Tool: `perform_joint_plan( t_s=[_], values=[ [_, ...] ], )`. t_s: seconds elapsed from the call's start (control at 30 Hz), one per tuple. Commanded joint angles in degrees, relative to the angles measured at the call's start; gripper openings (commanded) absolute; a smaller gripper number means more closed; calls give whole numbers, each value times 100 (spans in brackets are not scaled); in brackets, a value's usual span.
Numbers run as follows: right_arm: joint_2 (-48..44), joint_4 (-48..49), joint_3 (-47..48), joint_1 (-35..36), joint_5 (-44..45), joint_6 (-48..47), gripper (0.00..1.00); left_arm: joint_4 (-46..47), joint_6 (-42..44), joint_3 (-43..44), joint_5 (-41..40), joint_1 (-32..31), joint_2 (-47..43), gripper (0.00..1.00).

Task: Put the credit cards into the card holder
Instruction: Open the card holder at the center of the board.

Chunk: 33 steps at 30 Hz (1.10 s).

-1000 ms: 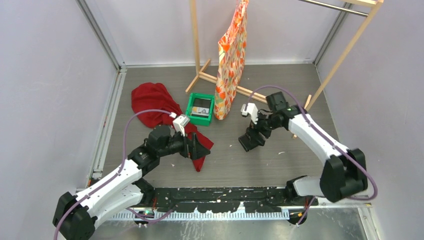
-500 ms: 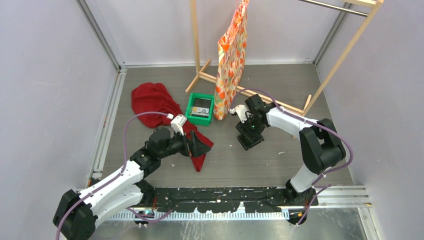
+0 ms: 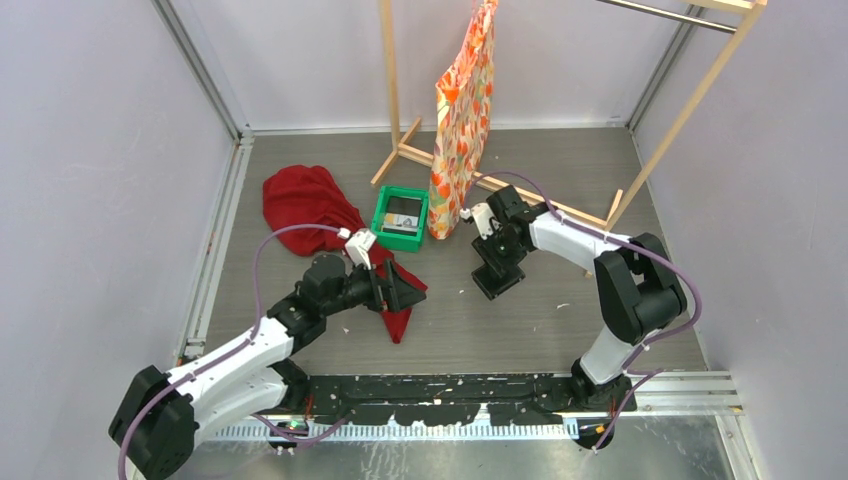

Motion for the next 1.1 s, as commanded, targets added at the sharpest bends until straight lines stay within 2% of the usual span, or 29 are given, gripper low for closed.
perform_joint_plan(
  t_s=[0.0, 0.3, 0.47, 0.8, 0.87, 1.07],
  values=[
    [202, 416, 129, 46, -47, 282, 41, 586, -104, -14, 88, -81, 167, 93],
    [109, 546, 134, 80, 54, 327, 31, 848, -159, 5, 12, -299, 535, 93],
    [15, 603, 219, 86, -25, 399, 38, 921, -165, 47, -18, -368, 676, 93],
    [375, 662, 340, 81, -54, 617, 38, 1103, -236, 94, -108, -503, 933, 93],
    [454, 609, 349, 85, -41, 593, 34, 1204, -278, 89, -157, -548, 999, 93],
    [462, 490, 358, 86, -136, 564, 14, 1666, -586, 29, -366, -697, 1343, 91]
  ],
)
